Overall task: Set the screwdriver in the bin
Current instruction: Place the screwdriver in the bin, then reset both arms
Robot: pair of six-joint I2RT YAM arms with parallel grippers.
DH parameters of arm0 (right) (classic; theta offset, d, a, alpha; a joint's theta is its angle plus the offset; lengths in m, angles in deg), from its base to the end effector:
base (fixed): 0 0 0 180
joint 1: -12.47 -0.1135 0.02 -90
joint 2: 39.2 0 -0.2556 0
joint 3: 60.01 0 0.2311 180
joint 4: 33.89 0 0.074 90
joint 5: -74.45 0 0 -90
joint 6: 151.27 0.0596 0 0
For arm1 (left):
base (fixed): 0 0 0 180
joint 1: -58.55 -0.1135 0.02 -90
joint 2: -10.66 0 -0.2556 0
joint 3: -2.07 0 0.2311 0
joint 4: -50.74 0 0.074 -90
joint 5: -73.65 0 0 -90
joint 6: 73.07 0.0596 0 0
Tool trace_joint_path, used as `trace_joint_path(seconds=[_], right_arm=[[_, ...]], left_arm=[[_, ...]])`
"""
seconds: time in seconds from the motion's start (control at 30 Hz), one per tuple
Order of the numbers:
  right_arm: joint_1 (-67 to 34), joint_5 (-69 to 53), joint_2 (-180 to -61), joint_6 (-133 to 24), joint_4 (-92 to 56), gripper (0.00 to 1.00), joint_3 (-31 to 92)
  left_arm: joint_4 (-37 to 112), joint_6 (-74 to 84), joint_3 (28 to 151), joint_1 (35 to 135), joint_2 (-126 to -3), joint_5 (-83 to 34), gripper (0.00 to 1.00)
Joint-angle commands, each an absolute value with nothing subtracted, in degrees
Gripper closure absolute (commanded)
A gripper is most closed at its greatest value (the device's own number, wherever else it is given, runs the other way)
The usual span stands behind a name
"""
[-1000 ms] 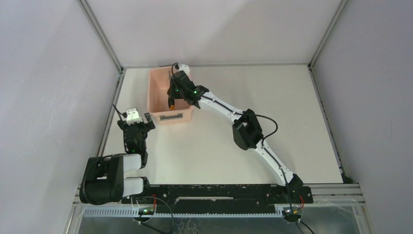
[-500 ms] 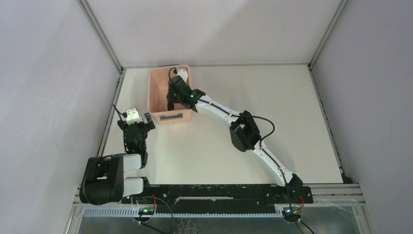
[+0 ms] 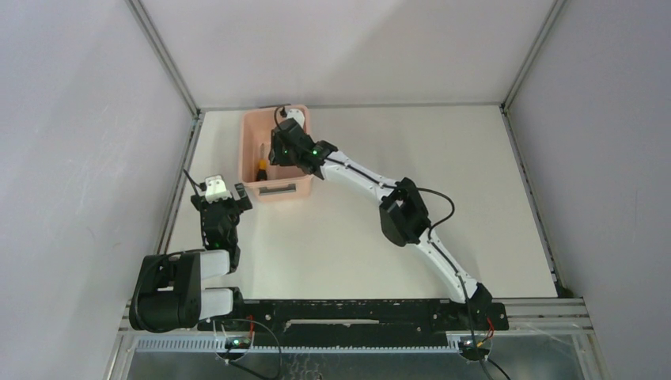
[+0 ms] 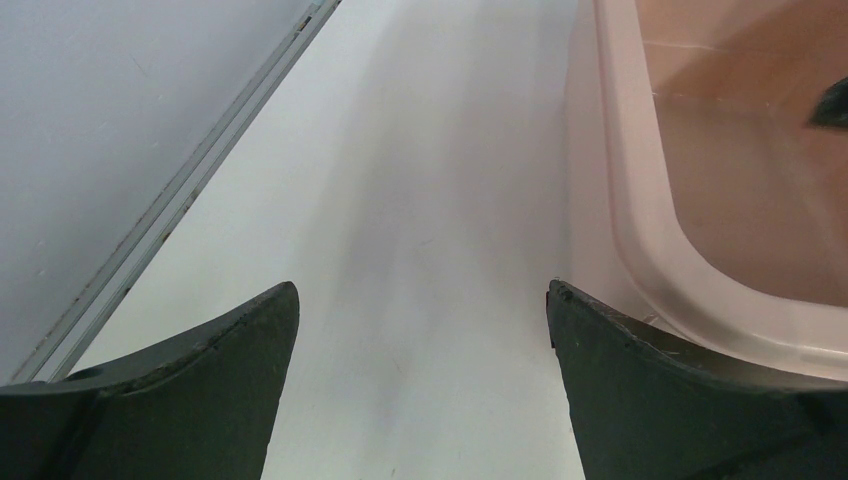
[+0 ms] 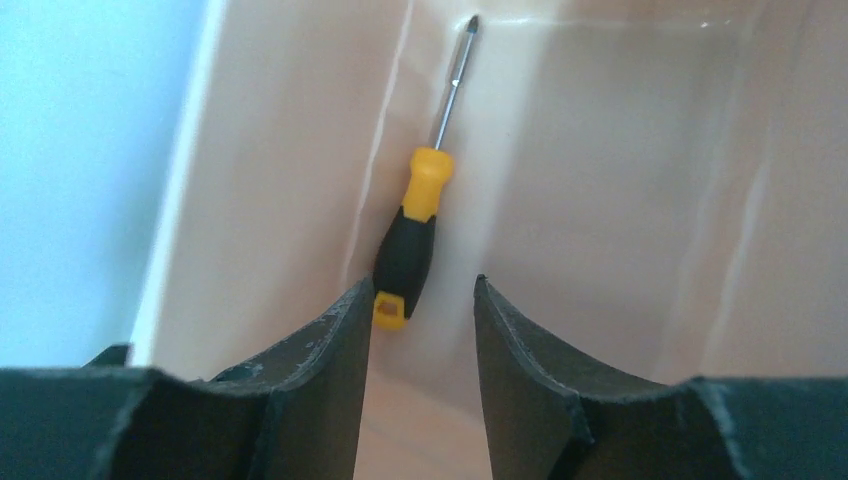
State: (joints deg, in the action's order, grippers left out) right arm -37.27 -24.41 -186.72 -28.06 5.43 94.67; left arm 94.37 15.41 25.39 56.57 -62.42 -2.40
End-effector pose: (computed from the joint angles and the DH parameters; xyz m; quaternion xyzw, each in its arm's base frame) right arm 0.3802 0.4347 0.2088 -0.0885 0.8690 0.2687 0.4060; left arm 0.2254 0.0222 0.1675 -0.1037 0.7356 0.0930 0.6630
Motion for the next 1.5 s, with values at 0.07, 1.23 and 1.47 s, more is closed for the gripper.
trace_joint_path(seconds=[0.07, 1.23, 1.47], right_arm=[[-36.4, -24.1, -164.2, -38.8, 3.6, 0.49, 89.9], [3.6, -16.2, -111.1, -57.3, -20.9, 0.15, 10.0], [9.6, -12.9, -109.2, -56.8, -34.5, 0.16, -6.8]], left_arm=[[96.4, 16.0, 28.2, 56.8, -61.6, -2.5, 0.02], [96.4, 16.0, 28.1, 56.9, -61.6, -2.4, 0.02], [96.4, 16.0, 28.1, 56.8, -61.6, -2.4, 0.02]])
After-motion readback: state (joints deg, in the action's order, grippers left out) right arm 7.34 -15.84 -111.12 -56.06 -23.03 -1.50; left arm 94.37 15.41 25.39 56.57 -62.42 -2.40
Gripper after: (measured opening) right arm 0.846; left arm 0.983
